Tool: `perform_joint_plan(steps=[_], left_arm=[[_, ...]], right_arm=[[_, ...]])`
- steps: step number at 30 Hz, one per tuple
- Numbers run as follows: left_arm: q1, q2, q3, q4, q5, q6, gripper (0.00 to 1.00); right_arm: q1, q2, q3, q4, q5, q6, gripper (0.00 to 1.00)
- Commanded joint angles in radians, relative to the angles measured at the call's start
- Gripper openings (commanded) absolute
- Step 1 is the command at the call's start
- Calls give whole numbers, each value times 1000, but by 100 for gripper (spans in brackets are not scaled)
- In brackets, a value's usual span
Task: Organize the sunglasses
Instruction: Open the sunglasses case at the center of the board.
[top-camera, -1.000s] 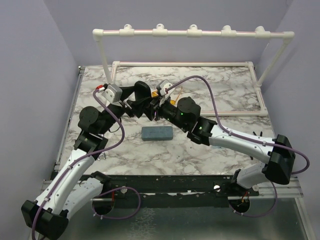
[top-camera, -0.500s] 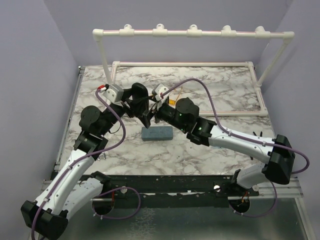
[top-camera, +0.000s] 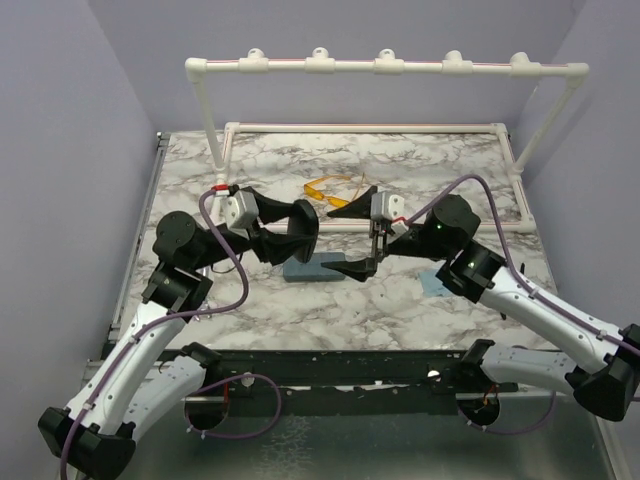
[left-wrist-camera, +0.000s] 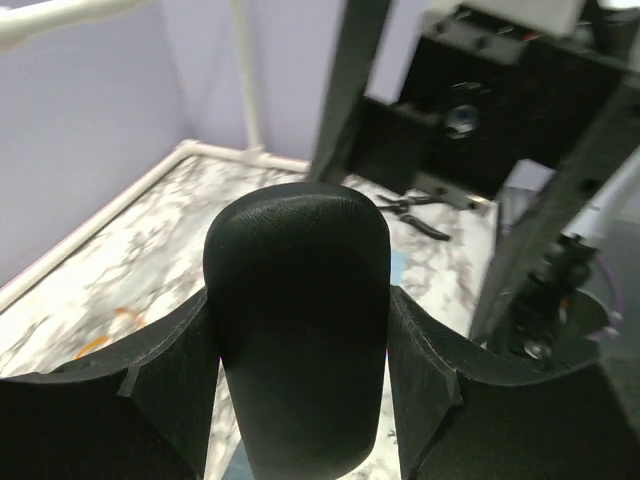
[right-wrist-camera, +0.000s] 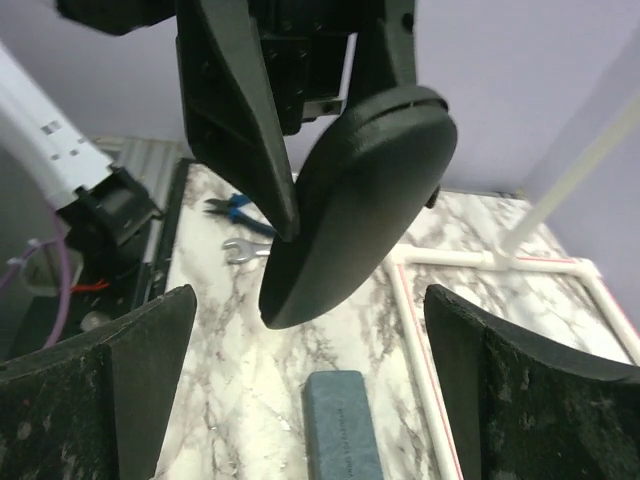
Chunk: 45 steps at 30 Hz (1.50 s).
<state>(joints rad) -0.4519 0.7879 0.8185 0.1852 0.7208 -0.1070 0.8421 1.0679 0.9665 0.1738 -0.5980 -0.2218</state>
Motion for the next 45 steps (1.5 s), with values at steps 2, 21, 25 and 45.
perform_joint_plan(steps=[2, 21, 25, 45], left_arm=[[-2, -9, 57, 66, 280, -28, 0], [-2, -18, 55, 68, 329, -43, 0], [-2, -20, 51, 68, 329, -42, 0], [-2, -38, 54, -50, 218, 54, 77]], right_arm=[[-19, 76, 7, -17, -299, 0, 100], [-64, 236, 75, 203, -407, 137, 93], [-73, 263, 103, 181, -463, 140, 89], [-75, 273, 132, 117, -509, 147, 21]])
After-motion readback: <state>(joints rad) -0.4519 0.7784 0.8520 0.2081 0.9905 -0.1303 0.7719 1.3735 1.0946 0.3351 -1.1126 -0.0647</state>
